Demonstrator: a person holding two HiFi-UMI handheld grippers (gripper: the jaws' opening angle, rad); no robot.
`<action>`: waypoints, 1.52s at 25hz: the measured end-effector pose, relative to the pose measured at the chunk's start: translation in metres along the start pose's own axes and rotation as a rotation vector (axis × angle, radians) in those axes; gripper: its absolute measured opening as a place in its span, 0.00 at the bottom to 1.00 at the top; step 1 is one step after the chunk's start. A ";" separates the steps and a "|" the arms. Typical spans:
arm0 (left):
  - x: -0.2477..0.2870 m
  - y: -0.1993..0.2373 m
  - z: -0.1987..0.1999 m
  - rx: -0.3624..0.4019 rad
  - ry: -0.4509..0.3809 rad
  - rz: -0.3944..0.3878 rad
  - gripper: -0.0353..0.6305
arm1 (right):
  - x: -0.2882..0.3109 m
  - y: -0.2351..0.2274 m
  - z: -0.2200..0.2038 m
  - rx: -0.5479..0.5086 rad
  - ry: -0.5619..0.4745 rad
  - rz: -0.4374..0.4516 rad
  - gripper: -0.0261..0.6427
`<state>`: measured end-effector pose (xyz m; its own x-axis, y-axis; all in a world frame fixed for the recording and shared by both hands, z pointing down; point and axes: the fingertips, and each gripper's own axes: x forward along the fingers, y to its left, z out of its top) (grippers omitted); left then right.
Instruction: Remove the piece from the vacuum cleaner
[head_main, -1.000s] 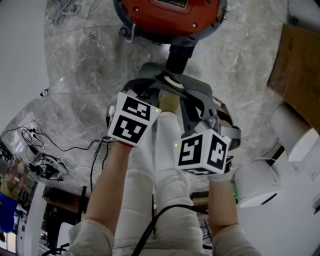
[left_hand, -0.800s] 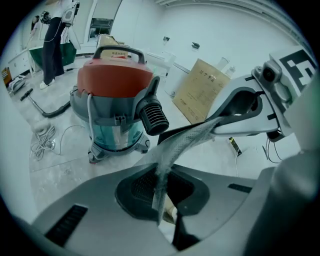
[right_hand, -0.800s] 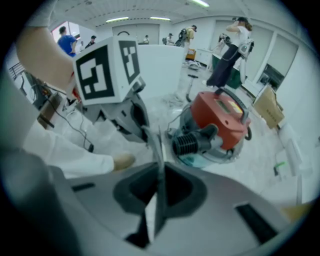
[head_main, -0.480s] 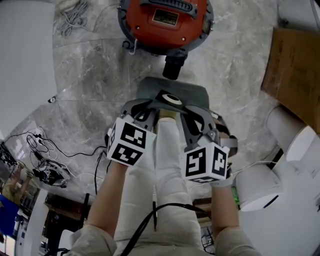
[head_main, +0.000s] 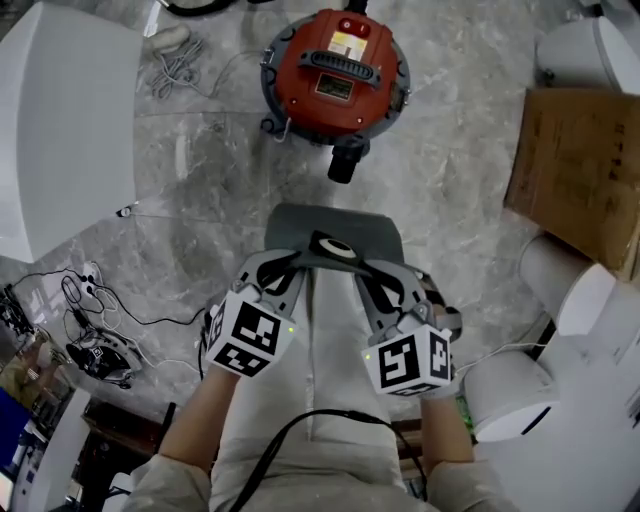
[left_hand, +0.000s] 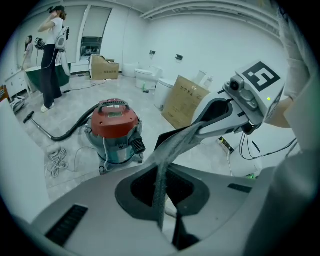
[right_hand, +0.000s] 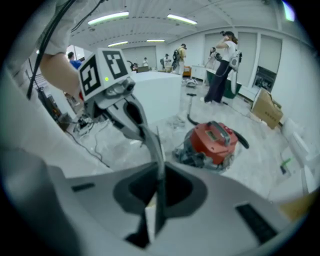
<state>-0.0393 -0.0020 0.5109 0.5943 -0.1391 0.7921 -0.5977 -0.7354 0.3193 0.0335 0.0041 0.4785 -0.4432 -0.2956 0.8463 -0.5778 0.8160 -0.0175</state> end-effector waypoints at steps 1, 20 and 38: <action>-0.007 -0.002 0.004 0.009 -0.007 0.000 0.11 | -0.007 0.001 0.004 0.004 -0.011 -0.002 0.09; -0.107 -0.054 0.077 0.078 -0.077 0.007 0.11 | -0.119 0.011 0.060 0.085 -0.143 0.078 0.09; -0.198 -0.082 0.128 0.109 -0.158 0.028 0.11 | -0.197 0.020 0.115 0.021 -0.214 0.119 0.09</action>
<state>-0.0392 0.0008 0.2611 0.6604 -0.2561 0.7058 -0.5581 -0.7964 0.2332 0.0300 0.0212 0.2502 -0.6427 -0.2983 0.7057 -0.5262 0.8413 -0.1236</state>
